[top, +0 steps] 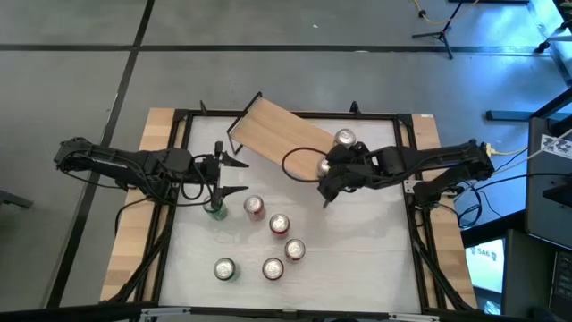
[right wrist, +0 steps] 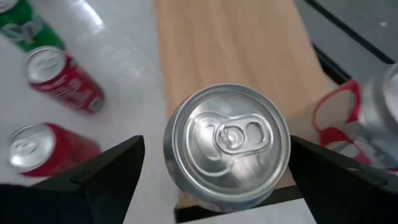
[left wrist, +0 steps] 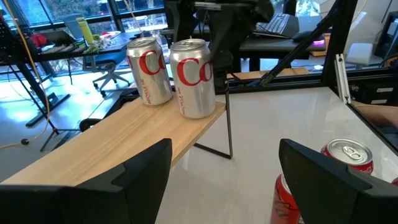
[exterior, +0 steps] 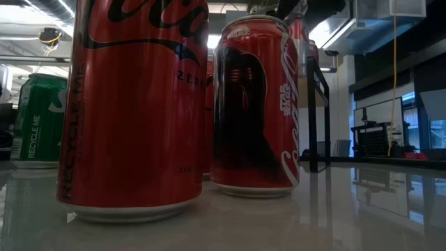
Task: Place canned beverage on shelf
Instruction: Put the red-silver soda can on the shelf aligned with the other red-silver soda can
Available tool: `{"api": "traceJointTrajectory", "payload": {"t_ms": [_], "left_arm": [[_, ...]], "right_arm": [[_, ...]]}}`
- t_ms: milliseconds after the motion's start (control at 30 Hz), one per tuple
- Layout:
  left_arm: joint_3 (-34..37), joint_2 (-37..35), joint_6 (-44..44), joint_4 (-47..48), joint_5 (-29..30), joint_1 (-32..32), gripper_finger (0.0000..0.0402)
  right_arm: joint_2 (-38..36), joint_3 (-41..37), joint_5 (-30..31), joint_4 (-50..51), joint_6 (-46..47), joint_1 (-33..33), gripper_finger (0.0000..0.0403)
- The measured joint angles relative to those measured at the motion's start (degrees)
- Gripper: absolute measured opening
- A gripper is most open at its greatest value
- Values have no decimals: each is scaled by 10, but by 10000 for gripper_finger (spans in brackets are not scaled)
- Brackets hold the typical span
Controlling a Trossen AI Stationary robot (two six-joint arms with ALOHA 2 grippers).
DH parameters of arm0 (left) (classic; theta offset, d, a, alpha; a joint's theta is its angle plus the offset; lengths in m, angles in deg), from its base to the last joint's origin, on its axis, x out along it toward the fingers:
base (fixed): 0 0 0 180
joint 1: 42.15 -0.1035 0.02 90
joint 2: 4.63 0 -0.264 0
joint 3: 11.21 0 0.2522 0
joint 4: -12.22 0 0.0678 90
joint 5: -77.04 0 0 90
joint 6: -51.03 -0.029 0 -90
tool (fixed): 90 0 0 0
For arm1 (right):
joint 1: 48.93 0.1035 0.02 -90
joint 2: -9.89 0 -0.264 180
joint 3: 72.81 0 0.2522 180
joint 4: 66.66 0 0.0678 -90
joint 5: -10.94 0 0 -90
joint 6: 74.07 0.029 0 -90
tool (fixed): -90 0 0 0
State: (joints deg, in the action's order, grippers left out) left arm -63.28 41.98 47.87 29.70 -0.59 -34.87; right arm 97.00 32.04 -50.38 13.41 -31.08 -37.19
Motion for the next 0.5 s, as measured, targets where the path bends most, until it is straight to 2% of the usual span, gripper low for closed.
{"api": "traceJointTrajectory", "payload": {"t_ms": [100, 300, 500], "left_arm": [[0, 0, 0, 0, 0, 0, 286], [0, 0, 0, 1, 0, 0, 286], [0, 0, 0, 1, 0, 0, 286]], "right_arm": [[-1, 8, 5, 11, 0, 11, 381], [-5, 15, 67, 42, 1, 22, 381], [-5, 15, 78, 43, 1, 21, 381]]}}
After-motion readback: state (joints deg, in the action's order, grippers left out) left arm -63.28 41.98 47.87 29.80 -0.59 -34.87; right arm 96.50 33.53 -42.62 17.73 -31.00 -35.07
